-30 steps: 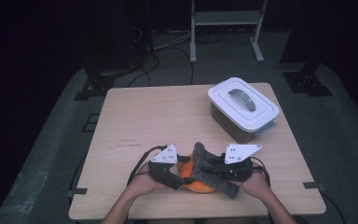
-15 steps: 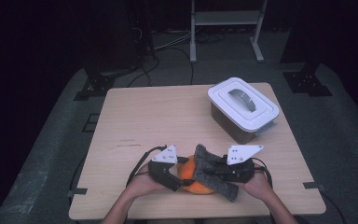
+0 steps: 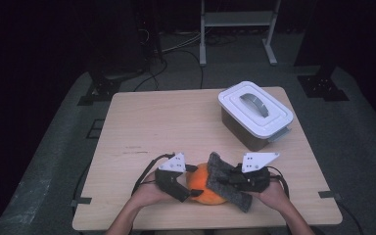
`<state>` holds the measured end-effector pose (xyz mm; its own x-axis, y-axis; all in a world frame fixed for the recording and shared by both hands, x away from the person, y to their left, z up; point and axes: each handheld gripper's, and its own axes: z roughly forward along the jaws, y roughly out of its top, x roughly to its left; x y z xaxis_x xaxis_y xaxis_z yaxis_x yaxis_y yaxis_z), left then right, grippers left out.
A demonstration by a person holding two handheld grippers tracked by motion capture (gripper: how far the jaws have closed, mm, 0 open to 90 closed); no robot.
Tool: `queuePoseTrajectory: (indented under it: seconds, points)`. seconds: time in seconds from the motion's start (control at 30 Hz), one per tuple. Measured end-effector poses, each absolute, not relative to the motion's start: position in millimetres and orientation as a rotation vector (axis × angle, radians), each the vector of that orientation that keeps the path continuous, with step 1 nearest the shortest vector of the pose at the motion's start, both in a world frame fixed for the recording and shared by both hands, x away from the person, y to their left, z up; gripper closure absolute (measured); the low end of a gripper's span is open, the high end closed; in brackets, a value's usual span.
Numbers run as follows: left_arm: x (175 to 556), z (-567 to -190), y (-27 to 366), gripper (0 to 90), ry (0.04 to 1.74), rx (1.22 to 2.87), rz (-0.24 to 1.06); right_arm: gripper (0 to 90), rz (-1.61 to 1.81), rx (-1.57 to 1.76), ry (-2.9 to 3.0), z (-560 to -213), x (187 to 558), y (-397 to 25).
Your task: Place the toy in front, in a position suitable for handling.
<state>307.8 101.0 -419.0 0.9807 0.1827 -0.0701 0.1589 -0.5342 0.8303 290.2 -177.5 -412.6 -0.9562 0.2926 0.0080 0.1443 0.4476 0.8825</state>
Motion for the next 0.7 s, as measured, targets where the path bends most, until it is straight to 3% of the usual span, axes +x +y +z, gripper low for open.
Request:
queuePoseTrajectory:
  seconds: [0.13, 0.3, 0.5, 0.7]
  points:
    - [308.5, -419.0, 95.0, 8.0, 0.257, 2.141, 0.02, 74.0, 1.55, 0.309, 2.585, -414.3, 281.3, -166.0]
    - [311.4, -424.9, 99.3, 13.5, 0.282, 2.148, 0.011, 74.1, 1.554, 0.328, 2.589, -414.1, 285.7, -170.9]
    - [315.5, -426.1, 106.2, 13.3, 0.293, 2.152, -0.02, 74.1, 1.51, 0.429, 2.582, -418.4, 292.0, -191.2]
    - [316.0, -429.1, 97.5, 2.6, 0.322, 2.166, -0.014, 74.1, 1.511, 0.394, 2.595, -419.1, 289.7, -184.7]
